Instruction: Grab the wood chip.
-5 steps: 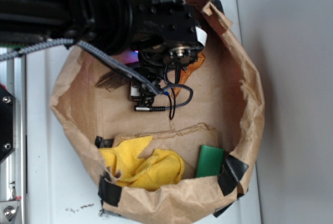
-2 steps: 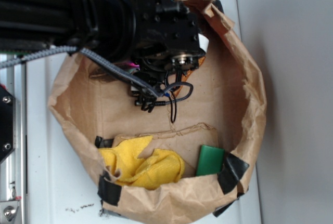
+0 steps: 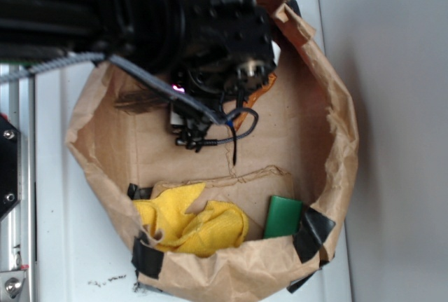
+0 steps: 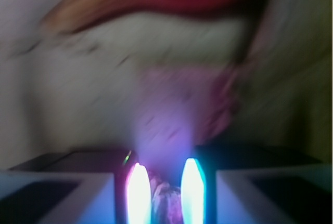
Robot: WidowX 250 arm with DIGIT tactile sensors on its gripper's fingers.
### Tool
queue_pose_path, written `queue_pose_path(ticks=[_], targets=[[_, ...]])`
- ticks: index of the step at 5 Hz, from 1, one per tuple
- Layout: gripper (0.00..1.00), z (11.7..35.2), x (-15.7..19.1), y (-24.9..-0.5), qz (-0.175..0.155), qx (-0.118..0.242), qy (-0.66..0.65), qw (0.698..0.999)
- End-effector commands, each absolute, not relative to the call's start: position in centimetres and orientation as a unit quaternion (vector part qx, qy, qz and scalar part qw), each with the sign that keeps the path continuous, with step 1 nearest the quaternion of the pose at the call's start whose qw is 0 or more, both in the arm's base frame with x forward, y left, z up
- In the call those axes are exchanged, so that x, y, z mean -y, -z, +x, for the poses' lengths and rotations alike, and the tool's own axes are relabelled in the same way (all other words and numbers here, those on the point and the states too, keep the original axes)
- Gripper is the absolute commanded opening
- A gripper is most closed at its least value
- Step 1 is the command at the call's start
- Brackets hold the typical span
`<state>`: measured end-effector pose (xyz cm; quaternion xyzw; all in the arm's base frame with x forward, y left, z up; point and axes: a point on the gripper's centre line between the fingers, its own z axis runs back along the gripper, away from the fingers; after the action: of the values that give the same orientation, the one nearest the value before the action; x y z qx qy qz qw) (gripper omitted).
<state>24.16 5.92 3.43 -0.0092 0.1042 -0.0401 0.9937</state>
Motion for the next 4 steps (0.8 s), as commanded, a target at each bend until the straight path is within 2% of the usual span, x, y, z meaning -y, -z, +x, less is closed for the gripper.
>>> queue_pose_path(ticks=[1,3,4], targets=[[0.0,24.8,-7.0,-10.1,-0.071,-0.058,0.036,0.995],[0.0,25.0,-6.4,-12.4,-0.081,-0.047,0.015,0.996],[0.0,25.2,-5.9,-13.1,-0.078,-0.062,-0.004,0.995]])
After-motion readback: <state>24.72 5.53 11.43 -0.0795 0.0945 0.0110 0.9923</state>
